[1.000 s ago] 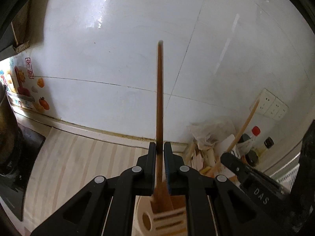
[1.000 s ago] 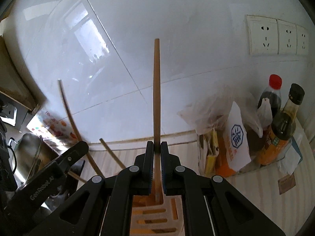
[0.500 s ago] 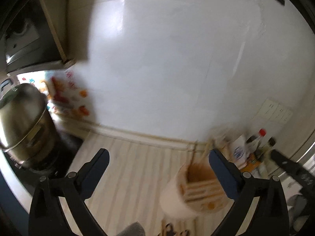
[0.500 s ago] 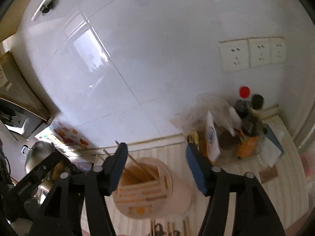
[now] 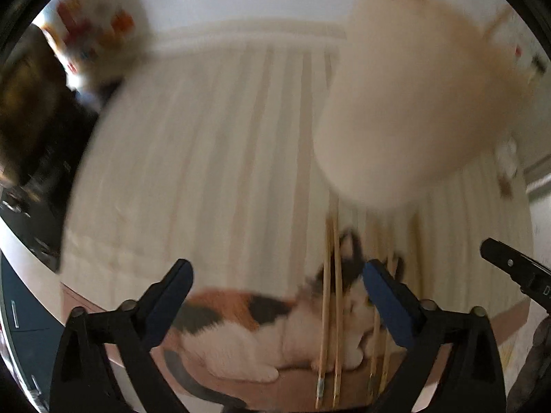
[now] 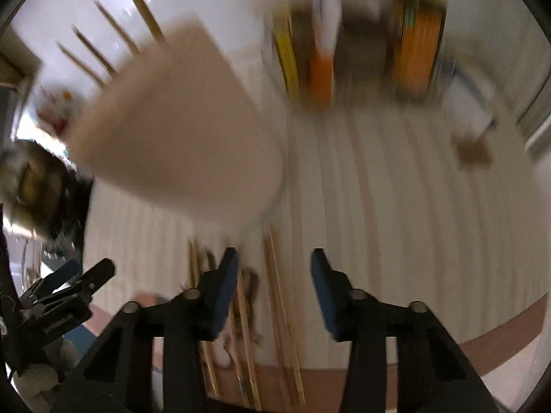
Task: Organize utensils
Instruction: 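Return the left tool to grasp a chopstick while the right tool grasps another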
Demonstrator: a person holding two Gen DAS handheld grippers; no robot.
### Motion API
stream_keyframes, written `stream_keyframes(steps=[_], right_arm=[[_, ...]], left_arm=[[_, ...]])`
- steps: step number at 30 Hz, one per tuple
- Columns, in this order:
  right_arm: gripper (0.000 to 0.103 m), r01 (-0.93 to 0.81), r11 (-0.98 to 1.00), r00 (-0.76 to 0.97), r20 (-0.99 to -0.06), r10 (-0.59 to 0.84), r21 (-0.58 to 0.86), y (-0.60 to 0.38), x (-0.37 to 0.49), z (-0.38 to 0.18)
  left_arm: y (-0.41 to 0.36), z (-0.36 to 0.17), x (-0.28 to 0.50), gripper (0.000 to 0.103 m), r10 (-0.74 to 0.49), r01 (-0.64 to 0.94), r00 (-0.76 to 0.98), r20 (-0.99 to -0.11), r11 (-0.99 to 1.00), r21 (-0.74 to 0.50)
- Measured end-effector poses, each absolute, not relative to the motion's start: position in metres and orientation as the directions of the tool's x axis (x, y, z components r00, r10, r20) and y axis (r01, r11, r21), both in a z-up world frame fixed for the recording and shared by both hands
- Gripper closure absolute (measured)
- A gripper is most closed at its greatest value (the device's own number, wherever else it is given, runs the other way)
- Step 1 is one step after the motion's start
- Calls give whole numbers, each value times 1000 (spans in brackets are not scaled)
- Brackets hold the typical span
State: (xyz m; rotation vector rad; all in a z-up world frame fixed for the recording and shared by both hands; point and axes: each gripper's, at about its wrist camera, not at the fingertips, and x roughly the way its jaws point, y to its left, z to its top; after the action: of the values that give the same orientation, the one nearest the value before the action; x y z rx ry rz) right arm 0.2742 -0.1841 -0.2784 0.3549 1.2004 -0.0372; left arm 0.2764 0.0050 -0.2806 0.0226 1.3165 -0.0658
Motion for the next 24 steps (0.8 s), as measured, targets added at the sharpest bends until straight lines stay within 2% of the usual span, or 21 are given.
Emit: stream_keyframes(steps=[2, 3, 5, 6, 7, 10, 11, 15, 20, 24], right_arm=[[67, 214, 948, 320, -934, 159, 235, -182, 272, -299], [68, 212, 949, 297, -940, 166, 235, -181, 270, -311], [69, 209, 950, 265, -949, 174, 232, -179, 267, -325], [71, 206, 951, 246, -953, 177, 230, -178, 266, -333], [71, 204, 951, 233, -955, 184, 233, -178, 266, -338], [76, 201, 952, 191, -963, 191, 229, -175, 265, -352], [78, 198, 954, 179, -965, 191, 226, -173, 265, -356], [80, 173, 963, 149, -972, 180, 204, -169, 266, -367], [96, 133, 980, 139, -982, 131, 150, -161, 262, -371], [96, 128, 988, 131, -989, 71, 88, -160, 252, -370]], left_arm=[[-4, -309, 269, 29, -46, 102, 174, -984, 994, -28], [-8, -318, 266, 33, -54, 120, 152, -987, 992, -36], [-16, -338, 260, 56, -71, 147, 98, -993, 988, -56], [-18, -345, 258, 61, -80, 151, 76, -994, 986, -68], [-21, -353, 256, 73, -93, 153, 55, -994, 985, -83], [-28, -358, 255, 78, -84, 172, 65, -994, 982, -72], [-31, -359, 255, 86, -81, 184, 64, -995, 981, -67], [-38, -361, 257, 97, -42, 211, 78, -996, 977, -25], [-25, -358, 267, 99, -36, 191, 80, -996, 981, -20], [-18, -359, 272, 99, -34, 175, 77, -996, 984, -20]])
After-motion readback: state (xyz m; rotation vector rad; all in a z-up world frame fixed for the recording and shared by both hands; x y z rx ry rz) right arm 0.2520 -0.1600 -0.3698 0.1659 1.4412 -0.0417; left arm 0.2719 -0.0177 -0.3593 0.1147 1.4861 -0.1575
